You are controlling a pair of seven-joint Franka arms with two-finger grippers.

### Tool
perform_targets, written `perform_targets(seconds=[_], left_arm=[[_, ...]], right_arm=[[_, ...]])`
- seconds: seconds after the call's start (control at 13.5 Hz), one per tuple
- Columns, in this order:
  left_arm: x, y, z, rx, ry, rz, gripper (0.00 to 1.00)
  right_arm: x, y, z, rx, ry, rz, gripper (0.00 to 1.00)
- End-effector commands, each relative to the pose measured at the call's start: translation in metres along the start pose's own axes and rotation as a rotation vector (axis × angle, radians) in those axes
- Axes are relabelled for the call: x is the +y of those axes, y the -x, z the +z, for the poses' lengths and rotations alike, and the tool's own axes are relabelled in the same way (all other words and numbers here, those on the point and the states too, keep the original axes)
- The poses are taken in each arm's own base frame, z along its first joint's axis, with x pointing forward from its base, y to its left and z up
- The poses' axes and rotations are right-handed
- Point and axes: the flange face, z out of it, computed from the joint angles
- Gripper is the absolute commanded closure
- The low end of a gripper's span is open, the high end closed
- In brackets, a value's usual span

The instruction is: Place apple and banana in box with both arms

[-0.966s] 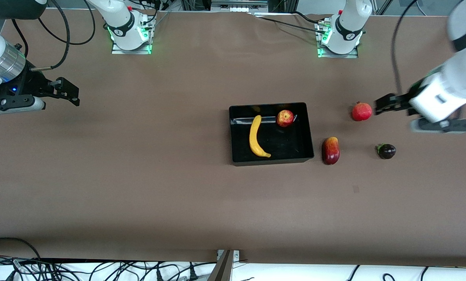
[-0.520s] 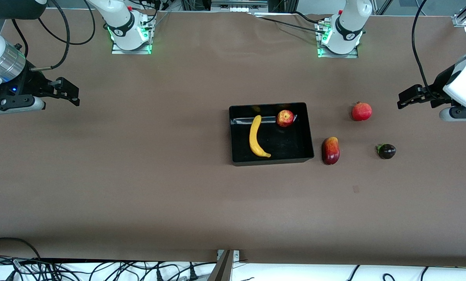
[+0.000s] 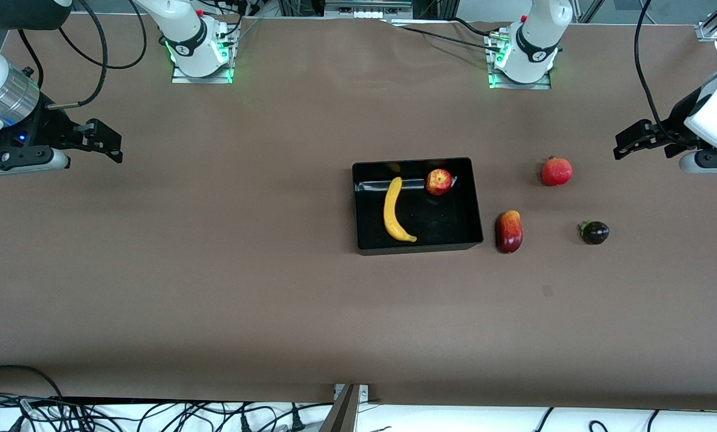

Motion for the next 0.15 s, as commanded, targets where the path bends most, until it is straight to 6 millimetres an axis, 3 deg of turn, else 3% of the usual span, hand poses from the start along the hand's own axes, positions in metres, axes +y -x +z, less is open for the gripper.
perform_targets(seconds=[0.0, 0.07], left_arm=[[-0.0014, 0.0088, -0.0018, -0.002, -0.023, 0.012, 0.00], [-0.0030, 0.0090, -0.0016, -0.005, -0.023, 0.009, 0.00]], right_arm=[[0.0027, -0.0011, -0.0042, 0.003, 0.003, 0.002, 0.00], [0.0010, -0.0011, -0.0042, 0.003, 0.003, -0.001, 0.00]])
